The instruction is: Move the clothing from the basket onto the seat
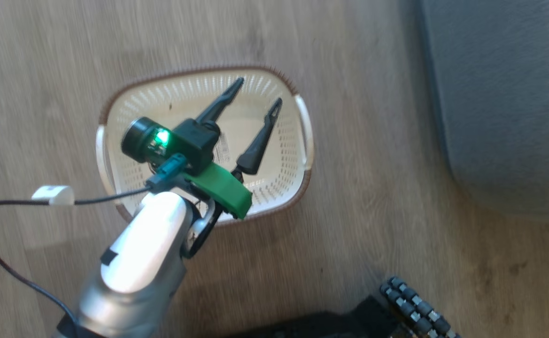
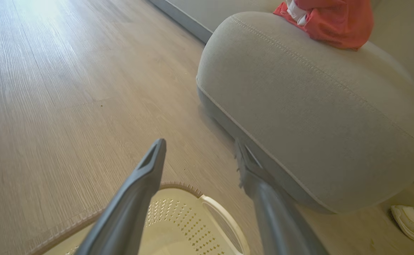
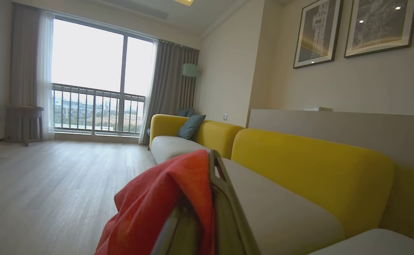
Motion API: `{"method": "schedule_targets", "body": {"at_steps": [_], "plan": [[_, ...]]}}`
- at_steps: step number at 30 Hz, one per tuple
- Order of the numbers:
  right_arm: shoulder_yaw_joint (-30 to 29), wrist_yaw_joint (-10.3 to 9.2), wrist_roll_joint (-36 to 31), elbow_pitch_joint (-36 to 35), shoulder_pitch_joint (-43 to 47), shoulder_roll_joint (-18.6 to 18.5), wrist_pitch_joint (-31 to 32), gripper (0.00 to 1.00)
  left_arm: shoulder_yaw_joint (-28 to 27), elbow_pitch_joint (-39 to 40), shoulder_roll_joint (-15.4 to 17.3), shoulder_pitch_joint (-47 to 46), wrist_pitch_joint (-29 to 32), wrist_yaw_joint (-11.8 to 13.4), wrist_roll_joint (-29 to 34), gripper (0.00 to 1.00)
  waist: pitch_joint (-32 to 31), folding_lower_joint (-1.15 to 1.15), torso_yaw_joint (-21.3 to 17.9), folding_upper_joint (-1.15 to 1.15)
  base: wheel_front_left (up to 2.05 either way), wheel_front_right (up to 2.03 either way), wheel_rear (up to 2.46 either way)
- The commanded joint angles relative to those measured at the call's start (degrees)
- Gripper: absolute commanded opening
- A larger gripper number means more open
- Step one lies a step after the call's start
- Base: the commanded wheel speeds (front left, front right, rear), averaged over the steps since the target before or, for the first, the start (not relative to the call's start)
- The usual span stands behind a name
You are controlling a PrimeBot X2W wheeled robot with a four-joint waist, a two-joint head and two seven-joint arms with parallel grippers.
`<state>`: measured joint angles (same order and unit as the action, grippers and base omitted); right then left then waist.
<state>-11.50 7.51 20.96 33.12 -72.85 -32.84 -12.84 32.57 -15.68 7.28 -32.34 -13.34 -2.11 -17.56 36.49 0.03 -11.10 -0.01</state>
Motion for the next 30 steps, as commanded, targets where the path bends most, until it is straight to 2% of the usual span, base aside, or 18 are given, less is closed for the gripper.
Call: {"method": "schedule_targets", "body": {"at_steps": [1,5,8,10,14,16,17,18,19,24,30], "plan": [[-2.4,-0.02,-1.1,-0.1,-2.2,-3.4,0.9,0.0,-1.8,2.3,0.9,-0.4,0.1,0.5,0.2,1.0,7.6,-0.03,2.7,0.01,0.0,0.0,0.0],[-11.3,-0.02,-6.2,6.2,-8.7,-9.3,3.1,0.0,-2.8,4.6,1.8,-0.6,0.2,1.4,0.1,1.0,12.1,-0.03,3.5,0.01,0.0,0.0,0.0],[-18.5,-0.02,-10.2,11.5,-9.4,-10.6,2.0,0.0,-3.1,6.3,3.0,-0.1,0.7,1.9,0.3,1.0,14.6,-0.03,3.3,0.01,0.0,0.0,0.0],[-21.1,-0.02,-13.4,15.2,-8.2,-9.0,1.3,0.0,-2.8,7.2,3.9,0.2,1.4,1.9,0.8,1.0,15.9,-0.03,2.9,0.01,0.0,0.0,0.0],[-23.1,-0.02,-17.1,20.8,-5.6,-2.9,-0.8,0.0,-2.8,8.9,5.0,0.6,2.4,2.6,1.3,1.0,16.8,-0.03,2.3,0.01,0.0,0.0,0.0],[-23.2,-0.02,-18.1,22.7,-4.7,-0.1,-1.5,0.18,-3.1,9.7,5.2,0.9,2.8,3.1,1.1,1.0,16.3,-0.03,2.0,0.01,0.0,0.0,0.0],[-22.7,-0.02,-18.6,23.3,-4.4,1.2,-1.7,0.37,-3.2,10.0,5.4,1.1,2.9,3.3,1.0,1.0,15.8,-0.03,1.8,0.01,0.0,0.0,0.0],[-22.3,-0.02,-18.9,23.5,-4.1,2.2,-1.9,0.88,-3.4,10.2,5.6,1.4,2.9,3.5,0.9,1.0,15.1,-0.03,1.6,0.01,0.0,0.0,0.0],[-21.9,-0.02,-18.9,23.6,-3.7,3.2,-2.0,1.0,-3.6,10.3,5.8,1.7,2.9,3.7,0.8,1.0,14.3,-0.03,1.3,0.01,0.0,0.0,0.0],[-18.5,-0.02,-18.4,18.6,1.4,6.6,-2.1,1.0,-4.3,9.6,6.2,3.4,2.2,3.9,-0.6,1.0,8.5,-0.03,0.0,0.01,0.0,0.0,0.0],[-13.6,-0.02,-16.0,7.8,14.4,9.7,-2.1,1.0,-5.1,6.5,5.0,6.0,0.4,4.2,-2.7,1.0,-1.3,-0.03,-0.8,0.01,0.0,0.0,0.0]]}}
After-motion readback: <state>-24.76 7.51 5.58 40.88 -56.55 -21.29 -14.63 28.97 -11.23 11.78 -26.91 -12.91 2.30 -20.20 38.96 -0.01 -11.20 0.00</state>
